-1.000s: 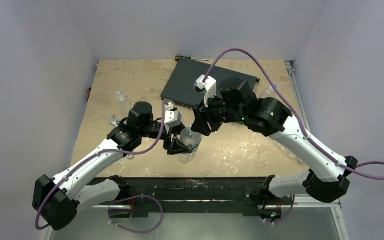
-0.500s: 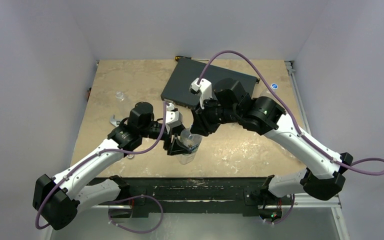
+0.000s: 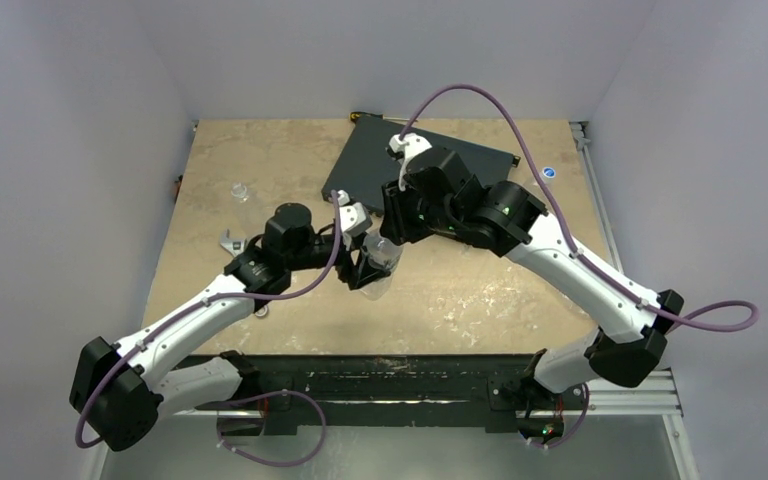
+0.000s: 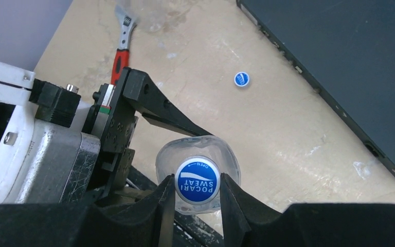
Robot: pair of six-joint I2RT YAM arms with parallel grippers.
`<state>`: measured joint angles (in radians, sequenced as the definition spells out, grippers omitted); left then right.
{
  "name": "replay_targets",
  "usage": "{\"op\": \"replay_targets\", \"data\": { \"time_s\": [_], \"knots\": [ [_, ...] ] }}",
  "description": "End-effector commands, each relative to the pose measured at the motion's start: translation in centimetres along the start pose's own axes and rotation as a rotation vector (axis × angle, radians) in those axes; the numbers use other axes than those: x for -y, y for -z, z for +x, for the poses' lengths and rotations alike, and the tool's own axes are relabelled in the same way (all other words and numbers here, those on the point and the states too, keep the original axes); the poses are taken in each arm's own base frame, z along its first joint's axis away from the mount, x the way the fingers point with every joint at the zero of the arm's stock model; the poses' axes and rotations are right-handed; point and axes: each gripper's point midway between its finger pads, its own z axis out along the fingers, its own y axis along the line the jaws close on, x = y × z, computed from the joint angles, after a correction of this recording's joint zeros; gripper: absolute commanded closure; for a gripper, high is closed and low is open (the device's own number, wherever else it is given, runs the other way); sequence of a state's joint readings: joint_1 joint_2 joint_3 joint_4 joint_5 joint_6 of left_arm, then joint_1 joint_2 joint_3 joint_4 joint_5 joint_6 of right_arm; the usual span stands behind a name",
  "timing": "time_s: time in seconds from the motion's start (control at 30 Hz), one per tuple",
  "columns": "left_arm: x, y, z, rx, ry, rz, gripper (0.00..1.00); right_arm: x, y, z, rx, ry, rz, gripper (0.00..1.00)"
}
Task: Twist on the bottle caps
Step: Place the plastic bottle at the center of the board.
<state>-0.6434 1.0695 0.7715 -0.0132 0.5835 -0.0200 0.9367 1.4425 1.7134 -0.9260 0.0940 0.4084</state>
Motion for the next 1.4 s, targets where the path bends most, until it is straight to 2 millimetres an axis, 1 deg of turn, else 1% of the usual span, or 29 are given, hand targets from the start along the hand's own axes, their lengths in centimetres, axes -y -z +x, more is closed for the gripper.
{"op": "replay_targets", "data": {
  "time_s": [0.0, 0.03, 0.1, 0.2, 0.23, 0.27, 0.37, 0.47, 0.5, 0.6, 0.73, 0.87, 0.97, 1.07, 1.2, 1.27, 1.37],
  "knots": [
    [-3.3, -0.1, -5.5, 0.181, -0.043, -0.164, 0.85, 0.9, 0.4, 1.2, -0.042, -0.081, 0.08, 1.0],
    [-3.3, 0.0, -5.6, 0.183, -0.042, -0.169, 0.77, 1.3, 0.6, 1.1, -0.036, -0.078, 0.1, 1.0],
    [-3.5, 0.3, -5.9, 0.199, -0.035, -0.194, 0.57, 2.3, 0.9, 0.9, -0.026, -0.075, 0.139, 1.0],
    [-3.8, 0.9, -6.3, 0.224, -0.028, -0.227, 0.38, 4.4, 1.4, 1.0, -0.014, -0.092, 0.2, 1.0],
    [-3.9, 1.1, -6.6, 0.234, -0.024, -0.242, 0.24, 5.2, 1.6, 1.1, -0.007, -0.101, 0.22, 1.0],
    [-4.0, 1.3, -6.9, 0.241, -0.022, -0.251, 0.18, 6.0, 2.0, 1.1, 0.003, -0.113, 0.239, 1.0],
    [-4.4, 1.7, -7.2, 0.251, -0.011, -0.281, 0.13, 8.6, 2.9, 1.6, 0.015, -0.144, 0.31, 1.0],
    [-5.0, 2.0, -7.5, 0.257, -0.002, -0.316, 0.1, 11.0, 3.8, 2.3, 0.025, -0.169, 0.392, 1.0],
    [-5.2, 2.2, -7.7, 0.263, 0.001, -0.334, 0.07, 11.9, 4.1, 2.6, 0.027, -0.177, 0.429, 1.0],
    [-5.9, 3.0, -8.4, 0.281, 0.012, -0.386, 0.03, 14.9, 5.2, 4.2, 0.018, -0.203, 0.565, 1.0],
    [-6.6, 4.0, -9.2, 0.313, 0.032, -0.449, 0.0, 19.3, 6.6, 6.2, 0.023, -0.275, 0.723, 1.0],
    [-7.7, 4.2, -8.8, 0.276, 0.081, -0.514, 0.0, 22.9, 7.7, 7.6, 0.054, -0.35, 0.837, 1.0],
    [-8.1, 4.0, -8.3, 0.245, 0.097, -0.523, 0.0, 24.8, 7.8, 7.5, 0.098, -0.385, 0.885, 1.0],
    [-8.0, 4.2, -8.5, 0.261, 0.09, -0.523, 0.0, 26.2, 7.2, 7.2, 0.119, -0.409, 0.911, 1.0],
    [-8.5, 4.7, -8.3, 0.24, 0.081, -0.562, 0.0, 27.4, 6.8, 6.5, 0.152, -0.416, 0.937, 1.0],
    [-8.9, 5.1, -8.4, 0.238, 0.094, -0.59, 0.0, 27.9, 6.3, 6.8, 0.147, -0.419, 0.939, 1.0],
    [-8.8, 5.3, -8.4, 0.24, 0.102, -0.595, 0.0, 28.2, 5.5, 7.4, 0.138, -0.427, 0.933, 1.0]
  ]
}}
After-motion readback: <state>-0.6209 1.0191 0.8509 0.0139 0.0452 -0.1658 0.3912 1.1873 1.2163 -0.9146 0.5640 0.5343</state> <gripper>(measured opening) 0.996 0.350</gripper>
